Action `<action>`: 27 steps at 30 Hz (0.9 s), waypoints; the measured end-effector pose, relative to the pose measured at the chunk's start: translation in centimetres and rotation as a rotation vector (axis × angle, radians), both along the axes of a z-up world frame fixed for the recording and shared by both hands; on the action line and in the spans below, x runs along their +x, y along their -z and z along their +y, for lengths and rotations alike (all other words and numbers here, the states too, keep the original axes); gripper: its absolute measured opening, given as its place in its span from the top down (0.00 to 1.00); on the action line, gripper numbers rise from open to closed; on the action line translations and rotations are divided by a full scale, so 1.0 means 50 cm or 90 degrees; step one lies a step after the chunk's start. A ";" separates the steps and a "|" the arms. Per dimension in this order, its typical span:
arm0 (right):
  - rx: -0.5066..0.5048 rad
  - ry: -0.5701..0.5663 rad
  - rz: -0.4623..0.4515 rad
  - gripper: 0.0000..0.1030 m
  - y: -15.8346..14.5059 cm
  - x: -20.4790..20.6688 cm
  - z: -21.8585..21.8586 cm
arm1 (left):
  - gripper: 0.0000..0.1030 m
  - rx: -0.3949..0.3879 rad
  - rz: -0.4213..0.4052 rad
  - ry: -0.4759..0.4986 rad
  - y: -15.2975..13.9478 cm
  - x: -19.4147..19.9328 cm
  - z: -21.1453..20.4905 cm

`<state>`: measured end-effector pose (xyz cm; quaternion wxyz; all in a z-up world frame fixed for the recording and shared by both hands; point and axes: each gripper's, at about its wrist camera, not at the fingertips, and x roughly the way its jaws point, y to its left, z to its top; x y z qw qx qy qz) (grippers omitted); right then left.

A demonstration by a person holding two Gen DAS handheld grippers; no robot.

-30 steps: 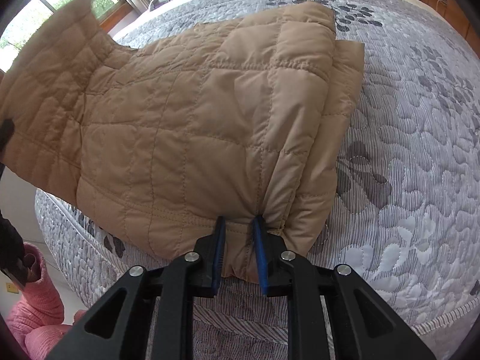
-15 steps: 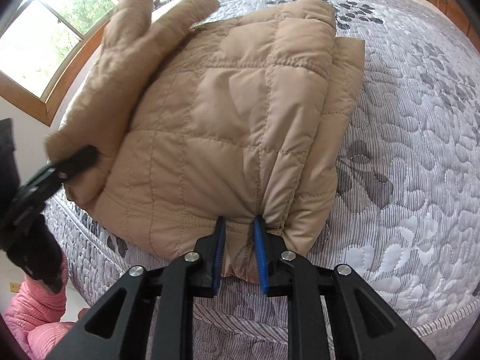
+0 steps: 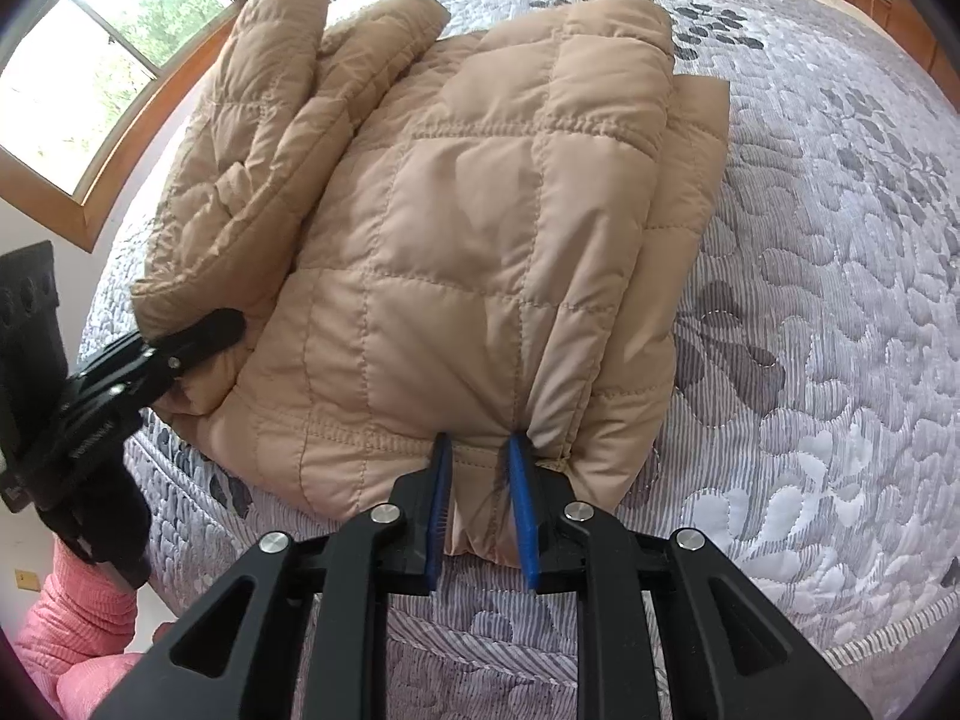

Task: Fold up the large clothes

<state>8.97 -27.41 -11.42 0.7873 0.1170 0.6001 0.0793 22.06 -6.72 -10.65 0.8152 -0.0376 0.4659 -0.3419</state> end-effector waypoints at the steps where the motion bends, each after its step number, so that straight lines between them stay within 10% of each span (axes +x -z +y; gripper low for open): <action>1: -0.006 -0.001 0.003 0.81 -0.002 0.001 0.004 | 0.86 0.000 0.000 0.001 -0.005 -0.002 0.002; 6: 0.000 -0.006 0.007 0.69 -0.022 0.006 0.015 | 0.53 -0.060 0.042 0.036 -0.043 -0.020 0.038; 11: -0.008 -0.004 -0.029 0.58 -0.074 0.005 0.027 | 0.48 -0.101 0.030 0.018 -0.099 -0.039 0.113; 18: 0.029 0.005 -0.091 0.31 -0.178 0.061 0.043 | 0.44 0.078 -0.040 -0.195 -0.117 0.045 0.197; 27: 0.097 -0.008 -0.049 0.21 -0.182 0.181 0.093 | 0.39 0.093 -0.006 -0.244 -0.060 0.135 0.208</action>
